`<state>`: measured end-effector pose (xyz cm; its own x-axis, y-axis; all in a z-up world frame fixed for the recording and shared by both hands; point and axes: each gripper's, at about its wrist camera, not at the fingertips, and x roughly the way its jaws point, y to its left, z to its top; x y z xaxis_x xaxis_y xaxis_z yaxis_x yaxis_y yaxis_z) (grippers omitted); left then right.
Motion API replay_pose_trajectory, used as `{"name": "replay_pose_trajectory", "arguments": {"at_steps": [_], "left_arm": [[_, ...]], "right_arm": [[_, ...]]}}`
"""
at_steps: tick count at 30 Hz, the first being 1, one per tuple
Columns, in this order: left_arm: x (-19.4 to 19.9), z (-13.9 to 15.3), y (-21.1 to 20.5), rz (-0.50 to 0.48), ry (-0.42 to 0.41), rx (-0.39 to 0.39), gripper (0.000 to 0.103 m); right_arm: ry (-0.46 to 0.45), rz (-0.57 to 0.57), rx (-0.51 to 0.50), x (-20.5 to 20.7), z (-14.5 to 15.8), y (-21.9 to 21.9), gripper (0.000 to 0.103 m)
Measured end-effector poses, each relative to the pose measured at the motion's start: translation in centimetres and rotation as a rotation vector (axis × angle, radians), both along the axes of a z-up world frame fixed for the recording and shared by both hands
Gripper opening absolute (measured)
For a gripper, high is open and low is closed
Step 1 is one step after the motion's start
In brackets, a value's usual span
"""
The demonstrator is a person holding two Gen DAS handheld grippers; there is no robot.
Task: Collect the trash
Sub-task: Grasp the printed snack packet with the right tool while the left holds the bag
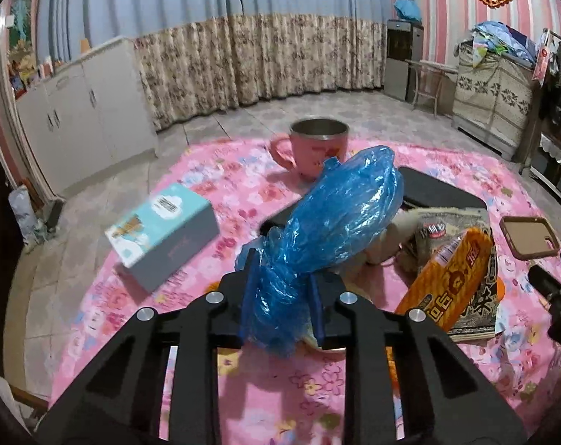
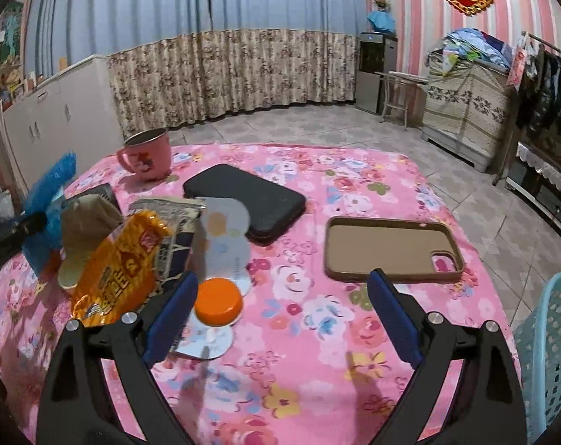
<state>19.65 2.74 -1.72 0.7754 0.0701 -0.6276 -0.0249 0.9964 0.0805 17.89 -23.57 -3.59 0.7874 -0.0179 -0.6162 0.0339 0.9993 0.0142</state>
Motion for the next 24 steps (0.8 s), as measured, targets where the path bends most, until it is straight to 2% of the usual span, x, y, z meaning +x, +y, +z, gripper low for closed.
{"name": "replay_pose_trajectory", "arguments": {"at_steps": [6, 13, 15, 19, 21, 22, 23, 24], "left_arm": [[-0.5, 0.5, 1.6, 0.053, -0.005, 0.027, 0.023], [-0.6, 0.6, 2.2, 0.062, 0.011, -0.025, 0.023], [-0.7, 0.6, 1.7, 0.051, 0.009, -0.017, 0.023], [-0.8, 0.6, 1.1, 0.036, 0.006, -0.003, 0.023], [-0.8, 0.6, 0.9, 0.031, 0.006, -0.003, 0.023], [-0.8, 0.6, 0.7, 0.028, 0.006, -0.001, 0.023], [-0.8, 0.5, 0.6, 0.026, 0.006, 0.002, 0.023], [-0.8, 0.5, 0.5, 0.024, 0.007, 0.005, 0.023]], "right_arm": [[0.018, 0.060, -0.031, -0.2, -0.4, 2.7, 0.091], [0.092, 0.134, 0.001, 0.5, -2.1, 3.8, 0.088], [0.120, 0.153, 0.030, 1.0, -2.5, 3.9, 0.072], [0.155, 0.191, 0.092, 1.7, -3.2, 3.9, 0.054], [0.150, 0.207, 0.098, 1.8, -3.2, 3.9, 0.037], [0.144, 0.216, 0.096, 1.8, -3.1, 4.0, 0.032], [0.138, 0.225, 0.094, 1.7, -2.9, 4.1, 0.021], [0.130, 0.228, 0.090, 1.7, -2.8, 4.2, 0.016]]}}
